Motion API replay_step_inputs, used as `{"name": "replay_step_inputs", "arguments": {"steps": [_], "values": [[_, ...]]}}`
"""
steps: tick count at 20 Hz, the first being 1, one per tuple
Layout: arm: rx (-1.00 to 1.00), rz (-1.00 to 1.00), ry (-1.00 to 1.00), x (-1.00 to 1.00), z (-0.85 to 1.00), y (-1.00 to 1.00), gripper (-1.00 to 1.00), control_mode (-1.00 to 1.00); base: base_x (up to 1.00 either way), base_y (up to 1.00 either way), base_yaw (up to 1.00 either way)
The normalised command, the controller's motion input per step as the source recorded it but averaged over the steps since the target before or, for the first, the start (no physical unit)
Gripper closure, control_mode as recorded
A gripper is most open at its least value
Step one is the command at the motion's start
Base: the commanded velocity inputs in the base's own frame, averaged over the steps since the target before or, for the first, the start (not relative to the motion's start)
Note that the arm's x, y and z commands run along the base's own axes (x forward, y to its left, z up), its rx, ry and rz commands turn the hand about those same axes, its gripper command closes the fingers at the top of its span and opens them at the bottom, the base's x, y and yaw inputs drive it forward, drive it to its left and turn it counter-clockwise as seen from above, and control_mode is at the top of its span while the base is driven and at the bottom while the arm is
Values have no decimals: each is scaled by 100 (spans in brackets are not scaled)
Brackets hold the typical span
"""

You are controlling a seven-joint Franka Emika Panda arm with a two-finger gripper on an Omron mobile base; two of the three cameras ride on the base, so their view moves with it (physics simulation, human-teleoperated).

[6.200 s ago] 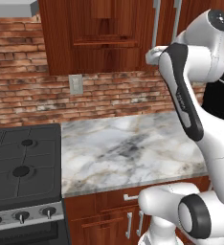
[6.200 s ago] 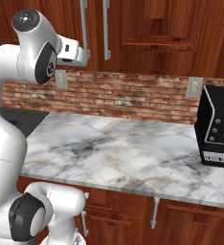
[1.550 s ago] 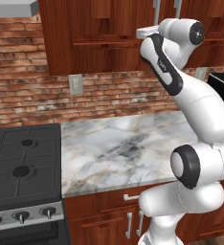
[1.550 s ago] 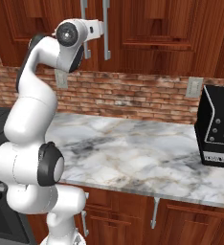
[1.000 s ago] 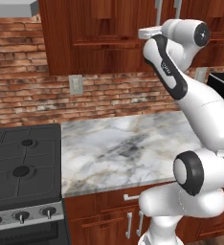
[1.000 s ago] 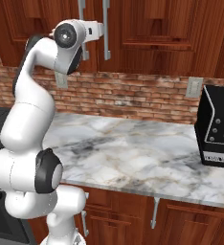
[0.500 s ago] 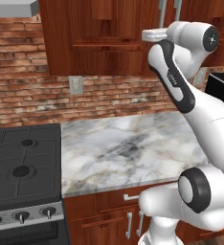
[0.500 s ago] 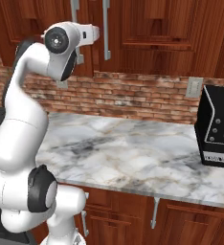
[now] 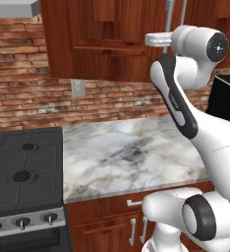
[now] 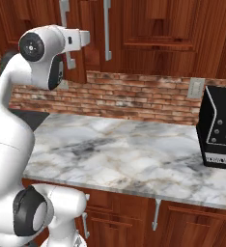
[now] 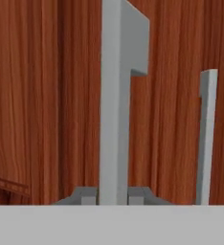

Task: Get the candle and the beer from the cabinet and move them to the dining counter.

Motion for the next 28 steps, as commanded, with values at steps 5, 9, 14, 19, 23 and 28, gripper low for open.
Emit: {"name": "replay_step_inputs", "arguments": {"steps": [5,9,14,19,23,28], "values": [[0,-17,2,-70,13,22,100,-100,0,0,0],[0,-20,6,-67,8,29,100,-100,0,0,0],[0,-17,9,-67,5,32,100,-100,0,0,0],[1,-13,9,-64,2,39,100,-100,0,0,0],[2,-10,9,-61,0,41,100,-100,0,0,0],[1,-8,3,-52,0,42,100,-100,0,0,0]]}}
